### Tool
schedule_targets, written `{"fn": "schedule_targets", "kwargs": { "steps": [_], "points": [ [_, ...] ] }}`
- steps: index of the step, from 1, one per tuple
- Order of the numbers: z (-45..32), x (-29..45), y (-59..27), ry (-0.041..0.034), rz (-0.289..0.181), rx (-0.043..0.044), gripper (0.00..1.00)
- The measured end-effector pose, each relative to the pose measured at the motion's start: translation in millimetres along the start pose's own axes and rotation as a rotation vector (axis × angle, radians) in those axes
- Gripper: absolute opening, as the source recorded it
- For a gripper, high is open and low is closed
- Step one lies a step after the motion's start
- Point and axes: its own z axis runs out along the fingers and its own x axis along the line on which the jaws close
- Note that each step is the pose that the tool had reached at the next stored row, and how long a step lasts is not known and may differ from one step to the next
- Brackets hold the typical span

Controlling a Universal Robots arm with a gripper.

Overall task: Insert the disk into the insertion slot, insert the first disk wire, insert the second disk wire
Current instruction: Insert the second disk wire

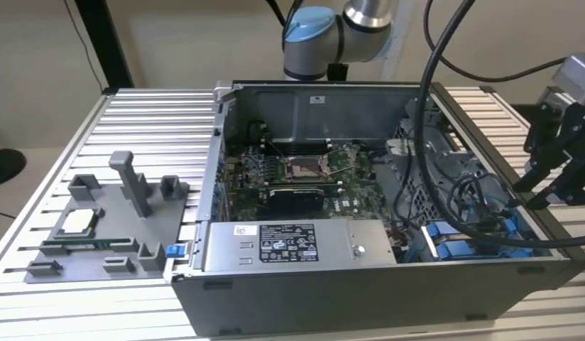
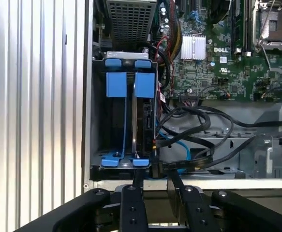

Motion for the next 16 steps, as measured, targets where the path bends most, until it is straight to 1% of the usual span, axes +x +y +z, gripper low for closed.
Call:
{"fn": "schedule_targets", "kwargs": {
  "steps": [7, 16],
  "points": [
    [-0.3, 3.6, 0.0, -0.1278, -0.010, -0.0045, 1.00],
    [-1.0, 9.5, 0.0, -0.2895, -0.023, -0.0090, 1.00]
  ]
}}
